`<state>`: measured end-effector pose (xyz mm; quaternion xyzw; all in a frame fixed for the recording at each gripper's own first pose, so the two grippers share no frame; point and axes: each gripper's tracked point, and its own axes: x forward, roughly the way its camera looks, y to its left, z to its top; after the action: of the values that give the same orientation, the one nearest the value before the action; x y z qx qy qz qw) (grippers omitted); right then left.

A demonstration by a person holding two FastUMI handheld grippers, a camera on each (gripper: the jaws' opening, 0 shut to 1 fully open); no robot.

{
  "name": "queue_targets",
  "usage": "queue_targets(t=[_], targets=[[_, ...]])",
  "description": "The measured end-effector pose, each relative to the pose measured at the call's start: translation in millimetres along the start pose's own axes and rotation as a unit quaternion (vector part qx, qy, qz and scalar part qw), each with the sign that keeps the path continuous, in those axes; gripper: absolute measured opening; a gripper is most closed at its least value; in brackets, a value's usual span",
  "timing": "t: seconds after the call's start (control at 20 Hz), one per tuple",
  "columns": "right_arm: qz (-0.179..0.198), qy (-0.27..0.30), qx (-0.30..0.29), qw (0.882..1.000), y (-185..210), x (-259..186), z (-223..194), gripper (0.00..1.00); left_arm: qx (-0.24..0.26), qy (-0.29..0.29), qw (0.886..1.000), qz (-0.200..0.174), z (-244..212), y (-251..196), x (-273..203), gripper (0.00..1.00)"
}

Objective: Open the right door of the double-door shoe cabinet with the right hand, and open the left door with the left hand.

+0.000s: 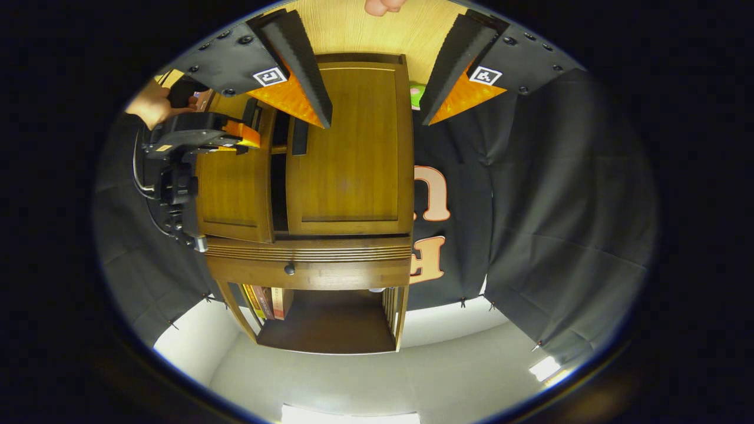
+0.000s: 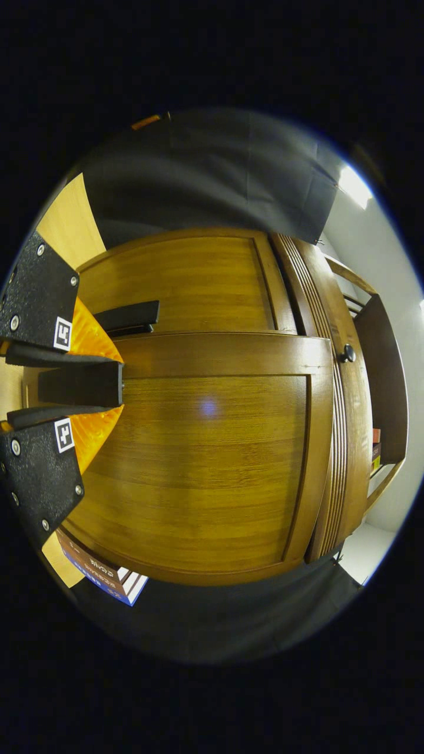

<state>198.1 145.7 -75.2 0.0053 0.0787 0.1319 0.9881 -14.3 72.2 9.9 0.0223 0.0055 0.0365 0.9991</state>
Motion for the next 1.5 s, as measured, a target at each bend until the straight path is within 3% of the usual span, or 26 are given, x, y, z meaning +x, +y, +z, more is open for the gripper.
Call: queue_targets(t=[0.85, 1.1, 1.15, 1.2, 1.25, 1.35, 1.4, 1.45, 1.5], targets=[[-0.002, 0.022, -0.015, 1.000, -57, -141, -1, 0.28, -0.022, 0.016, 0.997, -0.071, -10, -86, 16, 0.99], [-0.020, 0.026, -0.037, 0.999, -96, -170, -4, 0.27, -0.031, 0.007, 0.998, -0.061, -8, -107, 15, 0.94], [-0.022, 0.027, -0.024, 0.999, -104, -176, -5, 0.34, -0.033, 0.006, 0.998, -0.058, -8, -111, 16, 0.94], [-0.024, 0.026, -0.015, 0.999, -114, -184, -4, 0.33, -0.033, 0.004, 0.998, -0.054, -7, -114, 15, 0.96], [-0.029, 0.025, -0.010, 0.999, -121, -186, -5, 0.21, -0.031, 0.003, 0.998, -0.047, -7, -116, 14, 0.94], [-0.046, 0.022, -0.018, 0.999, -142, -194, -4, 0.18, -0.026, 0.000, 0.999, -0.038, -6, -117, 10, 0.94], [-0.055, 0.021, -0.023, 0.998, -152, -198, -4, 0.06, -0.025, -0.001, 0.999, -0.032, -6, -117, 9, 0.94], [-0.064, 0.021, -0.024, 0.997, -162, -202, -5, 0.15, -0.025, -0.002, 0.999, -0.026, -5, -117, 8, 0.94], [-0.069, 0.021, -0.020, 0.997, -171, -206, -4, 0.14, -0.025, -0.002, 0.999, -0.022, -6, -117, 7, 0.95]])
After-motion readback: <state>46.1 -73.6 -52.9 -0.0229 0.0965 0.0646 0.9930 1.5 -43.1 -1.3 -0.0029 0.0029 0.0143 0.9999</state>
